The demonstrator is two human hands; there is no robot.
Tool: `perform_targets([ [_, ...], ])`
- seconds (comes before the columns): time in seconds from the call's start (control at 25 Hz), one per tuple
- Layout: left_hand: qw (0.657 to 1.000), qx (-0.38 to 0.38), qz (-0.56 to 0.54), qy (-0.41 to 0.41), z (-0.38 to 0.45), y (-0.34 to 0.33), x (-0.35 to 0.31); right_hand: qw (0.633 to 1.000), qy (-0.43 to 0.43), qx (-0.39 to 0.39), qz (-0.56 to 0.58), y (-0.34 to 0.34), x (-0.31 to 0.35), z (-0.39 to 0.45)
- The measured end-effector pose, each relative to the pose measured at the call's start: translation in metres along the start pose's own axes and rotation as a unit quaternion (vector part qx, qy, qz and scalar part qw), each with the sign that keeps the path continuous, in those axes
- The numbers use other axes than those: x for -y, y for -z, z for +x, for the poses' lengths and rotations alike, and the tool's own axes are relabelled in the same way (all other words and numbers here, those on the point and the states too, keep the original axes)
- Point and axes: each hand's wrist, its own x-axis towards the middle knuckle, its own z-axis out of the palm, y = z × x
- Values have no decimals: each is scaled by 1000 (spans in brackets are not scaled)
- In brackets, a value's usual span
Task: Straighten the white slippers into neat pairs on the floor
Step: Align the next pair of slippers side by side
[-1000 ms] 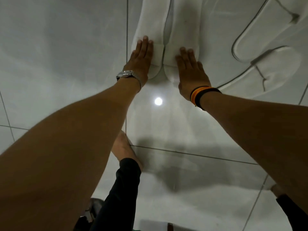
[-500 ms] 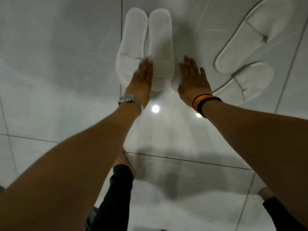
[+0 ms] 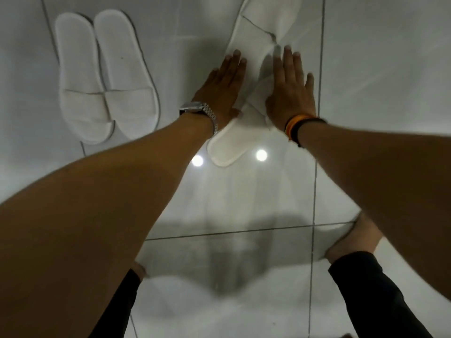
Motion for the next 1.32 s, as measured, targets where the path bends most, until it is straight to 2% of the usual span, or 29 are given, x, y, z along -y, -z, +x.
perform_targets([
  [0.12,997,55,55,26,5,-21,-14,999,24,-29,-15,12,-22,41],
  [0.32,995,-9,58,74,2,-28,-14,997,46,50,-35,19,-21,60],
  [0.44,992,-16,50,115,2,-19,-15,996,70,47,-31,21,-12,28],
  [0.6,992,-2,20,122,-9,-22,-20,996,83,-4,-13,21,-9,16],
  [0.72,992,-11,6,129,-15,-34,-20,982,163,72,-64,21,-16,32],
  [0.8,992,-26,2,127,-17,-38,-18,975,180,97,-81,16,-19,34],
  [0.92,988,-49,-34,144,-34,-39,-35,990,117,55,-49,8,-15,19],
  [1.04,991,0,-46,128,-71,-54,-83,999,15,37,2,8,-8,6],
  [1.12,983,41,-76,160,-80,-62,-101,997,-54,44,15,6,0,3],
  [1.2,970,47,-126,203,-63,-56,-94,994,-100,33,39,1,2,2],
  [1.32,976,8,-82,204,-17,-39,-62,993,-108,12,52,1,-10,0],
])
